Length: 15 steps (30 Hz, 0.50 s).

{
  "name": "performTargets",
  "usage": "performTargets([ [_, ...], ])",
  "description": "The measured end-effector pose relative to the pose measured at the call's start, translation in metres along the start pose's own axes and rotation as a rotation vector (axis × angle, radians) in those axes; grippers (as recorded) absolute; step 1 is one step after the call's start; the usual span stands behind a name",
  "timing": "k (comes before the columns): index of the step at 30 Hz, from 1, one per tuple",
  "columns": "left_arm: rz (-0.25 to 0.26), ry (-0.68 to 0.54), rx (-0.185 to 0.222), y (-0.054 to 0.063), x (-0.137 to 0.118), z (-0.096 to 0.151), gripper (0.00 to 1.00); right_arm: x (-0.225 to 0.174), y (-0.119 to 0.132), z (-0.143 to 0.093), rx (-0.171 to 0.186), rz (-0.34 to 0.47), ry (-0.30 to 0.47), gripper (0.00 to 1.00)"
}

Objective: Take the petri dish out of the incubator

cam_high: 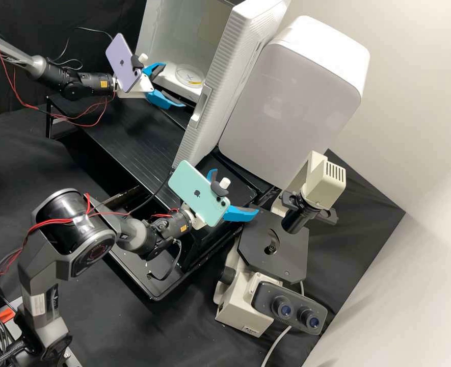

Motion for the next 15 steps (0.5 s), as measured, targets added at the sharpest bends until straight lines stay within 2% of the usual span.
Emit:
performTargets([
  [3, -0.009, 0.019, 0.003, 0.002, 0.006, -0.007, 1.00, 0.000, 0.000, 0.000, 0.000, 0.000, 0.000, 1.00],
  [9, 0.013, 0.014, 0.001, 0.012, 0.019, -0.012, 1.00, 0.000, 0.000, 0.000, 0.000, 0.000, 0.000, 1.00],
  [15, 0.009, -0.044, -0.061, 0.016, 0.033, -0.008, 1.00, 0.000, 0.000, 0.000, 0.000, 0.000, 0.000, 1.00],
])
